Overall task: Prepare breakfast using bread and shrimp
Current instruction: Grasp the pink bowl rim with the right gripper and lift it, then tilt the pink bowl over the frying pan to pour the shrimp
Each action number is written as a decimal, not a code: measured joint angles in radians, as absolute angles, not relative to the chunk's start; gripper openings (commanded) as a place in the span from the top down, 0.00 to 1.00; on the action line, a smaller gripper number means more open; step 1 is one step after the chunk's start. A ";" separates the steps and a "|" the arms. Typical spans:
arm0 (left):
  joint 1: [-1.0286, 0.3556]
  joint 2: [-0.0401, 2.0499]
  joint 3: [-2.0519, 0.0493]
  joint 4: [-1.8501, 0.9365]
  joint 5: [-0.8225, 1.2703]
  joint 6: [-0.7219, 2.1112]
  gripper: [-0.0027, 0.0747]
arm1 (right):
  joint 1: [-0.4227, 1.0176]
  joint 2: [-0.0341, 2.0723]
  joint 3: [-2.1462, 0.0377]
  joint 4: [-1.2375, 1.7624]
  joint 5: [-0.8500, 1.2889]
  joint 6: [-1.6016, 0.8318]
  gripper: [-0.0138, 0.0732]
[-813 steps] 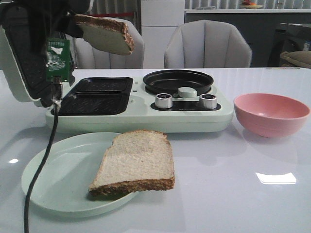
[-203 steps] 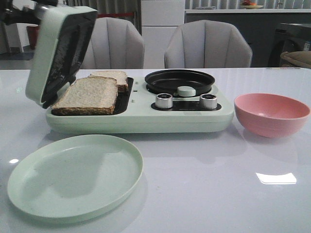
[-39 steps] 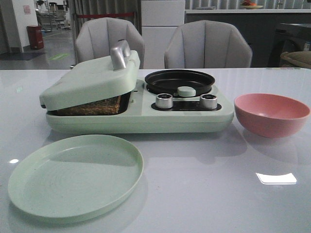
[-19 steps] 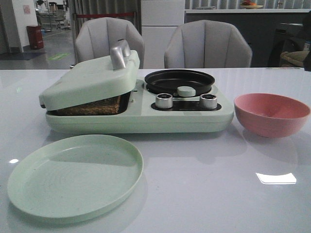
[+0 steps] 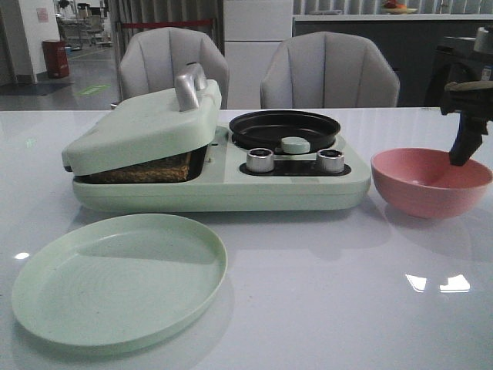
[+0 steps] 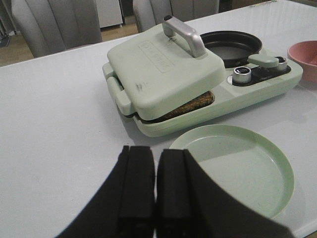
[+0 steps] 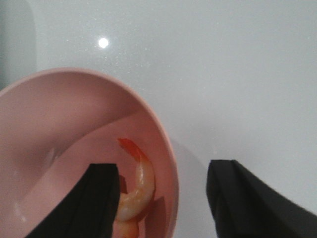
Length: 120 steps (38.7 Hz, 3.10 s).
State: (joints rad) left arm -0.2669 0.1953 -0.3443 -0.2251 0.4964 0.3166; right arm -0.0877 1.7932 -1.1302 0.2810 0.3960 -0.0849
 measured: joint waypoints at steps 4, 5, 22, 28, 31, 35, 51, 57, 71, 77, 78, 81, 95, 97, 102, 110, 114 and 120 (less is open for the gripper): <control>-0.267 0.195 -0.344 -0.225 0.496 0.317 0.82 | -0.088 1.837 -1.147 0.281 0.389 -0.085 0.30; -0.267 0.195 -0.344 -0.225 0.496 0.317 0.82 | -0.088 1.844 -1.151 0.281 0.387 -0.085 0.32; -0.267 0.195 -0.344 -0.225 0.496 0.317 0.82 | -0.085 1.858 -1.266 0.291 0.458 -0.085 0.67; -0.267 0.195 -0.344 -0.225 0.496 0.317 0.82 | -0.048 1.830 -1.331 0.293 0.468 -0.085 0.68; -0.267 0.195 -0.344 -0.225 0.496 0.317 0.82 | -0.018 1.818 -1.359 0.306 0.453 -0.085 0.68; -0.267 0.195 -0.344 -0.225 0.496 0.317 0.82 | 0.033 1.809 -1.387 0.330 0.400 -0.085 0.68; -0.267 0.195 -0.344 -0.225 0.496 0.317 0.82 | 0.229 1.808 -1.329 0.335 -0.202 -0.085 0.68; -0.267 0.195 -0.344 -0.225 0.496 0.317 0.82 | 0.266 1.828 -1.232 0.275 -0.627 -0.085 0.68; -0.267 0.195 -0.344 -0.225 0.496 0.317 0.82 | 0.268 2.062 -1.201 0.085 -1.098 -0.316 0.68; -0.267 0.195 -0.344 -0.225 0.496 0.317 0.82 | 0.268 2.108 -1.201 0.057 -1.114 -0.564 0.68; -0.267 0.195 -0.344 -0.225 0.496 0.317 0.82 | 0.268 2.112 -1.201 0.054 -1.114 -0.603 0.68; -0.267 0.195 -0.344 -0.225 0.496 0.317 0.82 | 0.268 2.118 -1.201 0.043 -1.114 -0.696 0.68; -0.267 0.195 -0.344 -0.225 0.494 0.317 0.82 | 0.268 2.153 -1.270 -0.053 -1.119 -0.961 0.68; -0.267 0.195 -0.344 -0.225 0.494 0.317 0.82 | 0.268 2.154 -1.285 -0.059 -1.119 -0.995 0.68; -0.267 0.195 -0.344 -0.225 0.494 0.317 0.82 | 0.268 2.154 -1.327 -0.066 -1.122 -1.033 0.68; -0.267 0.195 -0.344 -0.225 0.494 0.317 0.82 | 0.268 2.154 -1.347 -0.069 -1.128 -1.021 0.68; -0.267 0.195 -0.344 -0.225 0.494 0.317 0.82 | 0.268 2.154 -1.347 -0.053 -1.128 -0.910 0.68; -0.267 0.195 -0.344 -0.225 0.494 0.317 0.82 | 0.268 2.154 -1.347 0.071 -1.118 -0.574 0.68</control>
State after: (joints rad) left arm -0.2669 0.1953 -0.3443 -0.2251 0.4940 0.3166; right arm 0.2676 2.1540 -1.3473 0.0713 -1.1177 -0.5740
